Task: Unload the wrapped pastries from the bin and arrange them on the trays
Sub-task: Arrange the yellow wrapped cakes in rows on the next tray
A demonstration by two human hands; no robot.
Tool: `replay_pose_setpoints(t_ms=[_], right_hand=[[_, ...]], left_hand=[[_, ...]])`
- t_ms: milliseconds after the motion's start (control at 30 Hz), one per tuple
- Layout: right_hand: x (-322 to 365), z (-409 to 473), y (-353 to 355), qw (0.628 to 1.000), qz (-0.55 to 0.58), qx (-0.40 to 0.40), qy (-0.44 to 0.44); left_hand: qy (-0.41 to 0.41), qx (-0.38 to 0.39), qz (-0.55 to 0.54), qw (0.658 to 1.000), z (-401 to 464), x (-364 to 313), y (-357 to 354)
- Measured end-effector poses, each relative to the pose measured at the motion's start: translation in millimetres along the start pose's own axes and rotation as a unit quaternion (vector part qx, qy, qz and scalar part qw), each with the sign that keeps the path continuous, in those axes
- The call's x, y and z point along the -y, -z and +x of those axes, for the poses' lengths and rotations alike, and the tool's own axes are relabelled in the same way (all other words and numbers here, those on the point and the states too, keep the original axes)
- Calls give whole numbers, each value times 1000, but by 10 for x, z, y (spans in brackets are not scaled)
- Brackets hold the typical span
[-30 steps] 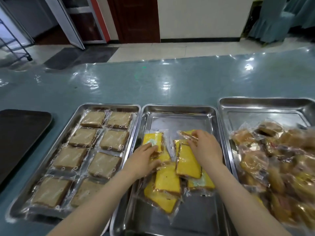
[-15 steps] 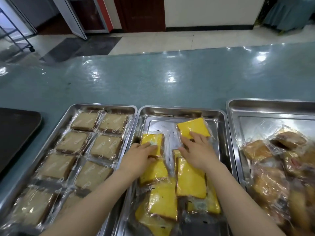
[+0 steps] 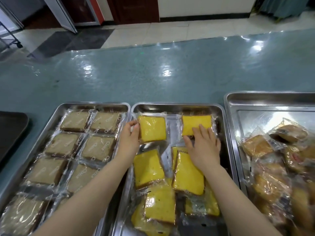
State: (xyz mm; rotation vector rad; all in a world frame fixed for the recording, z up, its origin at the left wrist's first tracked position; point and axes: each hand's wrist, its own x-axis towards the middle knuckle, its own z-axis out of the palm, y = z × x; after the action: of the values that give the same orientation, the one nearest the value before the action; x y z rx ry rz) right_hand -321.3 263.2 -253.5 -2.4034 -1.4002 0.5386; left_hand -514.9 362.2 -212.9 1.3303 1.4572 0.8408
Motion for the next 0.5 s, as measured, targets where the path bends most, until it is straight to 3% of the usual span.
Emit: replay_pose_setpoints(t_ms=[67,133,200,267,400,500], right_hand=[[-6,-31,-6,1000,-7,0,7],[-9,-30,-10,1000,-12,2,8],[-2,-22,-18,1000,-17,2,5],[1,-23,-33,1000,-20,-2,4],[4,-41,-42,999,-30,-29,-13],[2,-52,-47,998,-47,-43,-6]], left_hand=[[23,34,-13,999,48,7,-50],[-44,19,93,995,72,37,-78],[-168,7,248,954,71,90,-111],[-224,50,352,908,28,162,-169],[-228,151,466,841,-129,376,-281],[-208,194,487,826,-47,461,-306]])
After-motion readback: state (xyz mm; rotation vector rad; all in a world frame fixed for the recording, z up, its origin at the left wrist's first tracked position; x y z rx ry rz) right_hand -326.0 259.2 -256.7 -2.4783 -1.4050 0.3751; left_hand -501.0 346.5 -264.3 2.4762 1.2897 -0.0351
